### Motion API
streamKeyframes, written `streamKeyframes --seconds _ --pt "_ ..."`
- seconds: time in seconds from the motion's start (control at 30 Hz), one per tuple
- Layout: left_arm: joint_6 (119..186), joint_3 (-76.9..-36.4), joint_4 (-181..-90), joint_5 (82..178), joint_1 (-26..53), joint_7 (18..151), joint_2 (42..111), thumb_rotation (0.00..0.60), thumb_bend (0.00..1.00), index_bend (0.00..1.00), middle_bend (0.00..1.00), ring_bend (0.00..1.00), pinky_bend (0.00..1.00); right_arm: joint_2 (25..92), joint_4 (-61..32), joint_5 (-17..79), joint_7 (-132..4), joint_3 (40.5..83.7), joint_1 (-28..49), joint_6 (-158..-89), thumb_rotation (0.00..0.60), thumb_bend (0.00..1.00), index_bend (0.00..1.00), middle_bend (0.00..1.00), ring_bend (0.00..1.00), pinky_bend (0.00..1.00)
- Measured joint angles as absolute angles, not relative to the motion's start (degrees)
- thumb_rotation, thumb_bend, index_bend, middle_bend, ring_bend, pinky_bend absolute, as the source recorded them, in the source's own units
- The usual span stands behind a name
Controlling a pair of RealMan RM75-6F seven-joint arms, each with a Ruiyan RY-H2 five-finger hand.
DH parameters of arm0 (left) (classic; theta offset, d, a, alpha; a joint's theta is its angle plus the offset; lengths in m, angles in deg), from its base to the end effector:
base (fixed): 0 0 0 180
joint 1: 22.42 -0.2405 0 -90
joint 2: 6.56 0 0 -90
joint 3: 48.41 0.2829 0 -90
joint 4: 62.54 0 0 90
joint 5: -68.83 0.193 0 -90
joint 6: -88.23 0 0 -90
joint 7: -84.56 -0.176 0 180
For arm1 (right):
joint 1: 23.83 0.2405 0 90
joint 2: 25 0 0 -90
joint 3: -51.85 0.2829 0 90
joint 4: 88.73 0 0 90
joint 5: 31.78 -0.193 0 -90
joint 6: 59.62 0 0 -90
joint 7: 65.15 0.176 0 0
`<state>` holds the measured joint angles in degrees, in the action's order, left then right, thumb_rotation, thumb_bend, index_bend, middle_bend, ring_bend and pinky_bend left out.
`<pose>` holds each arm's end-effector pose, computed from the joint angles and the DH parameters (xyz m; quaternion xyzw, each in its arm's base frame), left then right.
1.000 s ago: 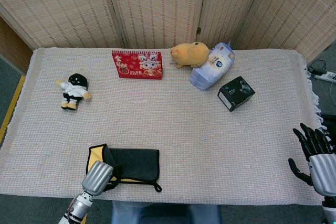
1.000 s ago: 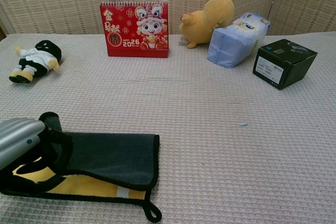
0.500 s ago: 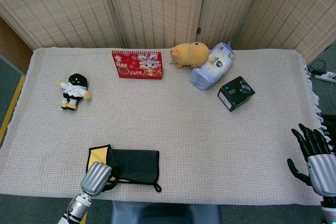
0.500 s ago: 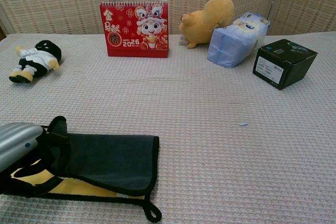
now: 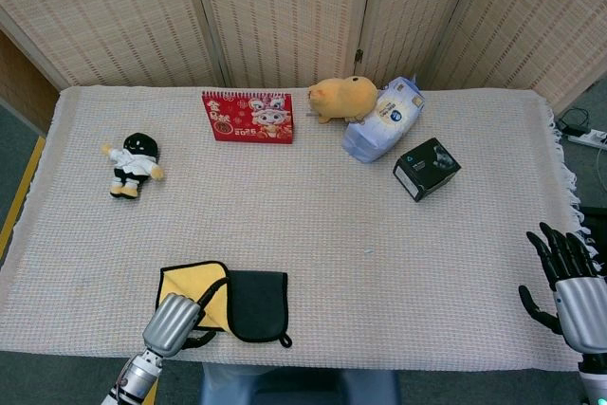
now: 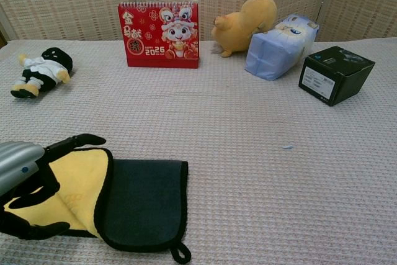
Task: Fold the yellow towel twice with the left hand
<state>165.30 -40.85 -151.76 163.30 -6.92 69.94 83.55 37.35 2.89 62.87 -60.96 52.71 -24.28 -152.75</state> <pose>-0.2252 0.2066 -0.0130 -0.7279 -0.3813 -0.4212 0.3839 -0.3184 -0.1754 0.2031 0.5958 -0.3628 0.4296 0.5735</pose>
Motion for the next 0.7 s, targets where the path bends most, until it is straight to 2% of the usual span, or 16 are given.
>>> streamKeyframes --seconds 0.1,0.2,0.3,0.5,0.7 --pt "166.3 -41.9 -152.7 164.1 -6.7 69.8 82.8 0.6 0.47 0.3 1.0 1.0 1.0 37.3 2.9 62.9 -60.9 52.7 -24.2 -152.7 0.6 0.45 0.0 0.0 0.0 0.0" --pt "166.2 -43.9 -153.4 164.0 -5.7 70.8 81.8 0.6 0.57 0.37 1.0 1.0 1.0 37.2 2.9 63.2 -60.7 52.5 -24.2 -152.6 0.6 0.45 0.0 0.0 0.0 0.0" --pt "164.3 -46.2 -154.5 162.1 -4.1 71.5 79.9 0.6 0.59 0.44 1.0 1.0 1.0 37.2 2.9 63.2 -60.6 52.5 -24.3 -152.8 0.6 0.45 0.0 0.0 0.0 0.0" --pt "155.7 -50.8 -157.4 153.7 -0.1 73.9 75.5 0.6 0.6 0.47 1.0 1.0 1.0 37.3 2.8 62.5 -60.7 52.7 -24.0 -152.0 0.6 0.45 0.0 0.0 0.0 0.0" --pt "143.1 -52.9 -160.1 144.6 4.8 75.3 71.5 0.6 0.6 0.38 1.0 1.0 1.0 37.4 2.7 61.6 -60.8 53.0 -23.7 -151.1 0.6 0.45 0.0 0.0 0.0 0.0"
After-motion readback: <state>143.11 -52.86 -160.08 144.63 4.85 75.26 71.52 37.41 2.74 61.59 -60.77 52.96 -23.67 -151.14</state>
